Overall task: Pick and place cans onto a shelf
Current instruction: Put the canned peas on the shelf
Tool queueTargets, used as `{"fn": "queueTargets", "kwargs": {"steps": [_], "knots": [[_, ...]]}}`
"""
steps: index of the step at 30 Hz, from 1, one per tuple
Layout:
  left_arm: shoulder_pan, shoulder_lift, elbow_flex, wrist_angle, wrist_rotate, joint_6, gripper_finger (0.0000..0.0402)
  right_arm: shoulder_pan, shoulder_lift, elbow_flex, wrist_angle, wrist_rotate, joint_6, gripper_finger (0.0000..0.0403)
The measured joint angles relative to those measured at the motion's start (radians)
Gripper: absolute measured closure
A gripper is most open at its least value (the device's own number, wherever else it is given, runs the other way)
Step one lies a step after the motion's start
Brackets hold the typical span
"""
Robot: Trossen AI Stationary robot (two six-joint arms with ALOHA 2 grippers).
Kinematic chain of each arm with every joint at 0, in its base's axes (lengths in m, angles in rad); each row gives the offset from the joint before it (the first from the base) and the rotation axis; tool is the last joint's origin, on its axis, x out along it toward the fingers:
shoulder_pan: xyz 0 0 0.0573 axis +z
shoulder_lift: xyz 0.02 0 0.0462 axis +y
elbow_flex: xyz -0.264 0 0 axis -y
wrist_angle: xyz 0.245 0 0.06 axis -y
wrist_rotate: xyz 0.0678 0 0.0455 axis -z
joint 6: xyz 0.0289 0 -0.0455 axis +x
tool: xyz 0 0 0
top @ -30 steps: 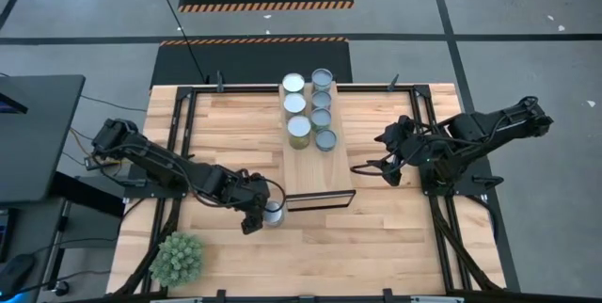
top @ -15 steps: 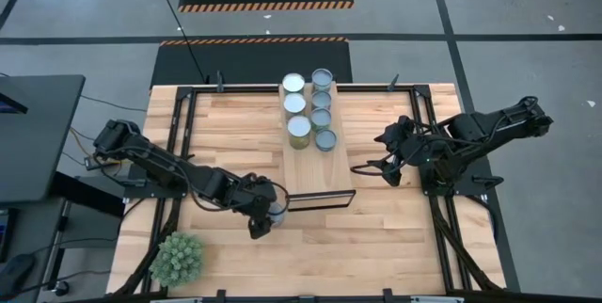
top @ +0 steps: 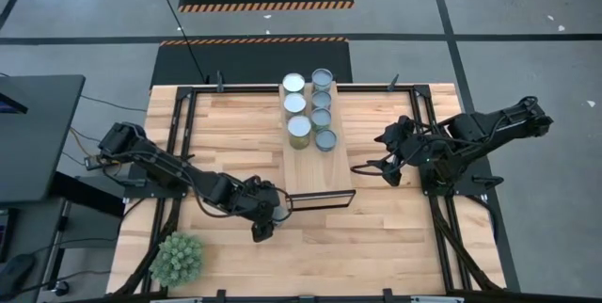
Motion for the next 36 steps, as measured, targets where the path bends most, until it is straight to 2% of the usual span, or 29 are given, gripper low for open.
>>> {"fn": "queueTargets", "kwargs": {"steps": [8, 36], "knots": [[-0.012, 0.013, 0.0, -0.003, -0.05, 0.003, 0.0004, 0.0, 0.0, 0.0, 0.0, -0.003, 0.003, 0.0056], [-0.039, 0.121, -0.001, 0.036, -0.051, 0.048, 0.0005, 0.0, -0.001, 0.0, -0.002, -0.007, -0.001, 0.0056]]}}
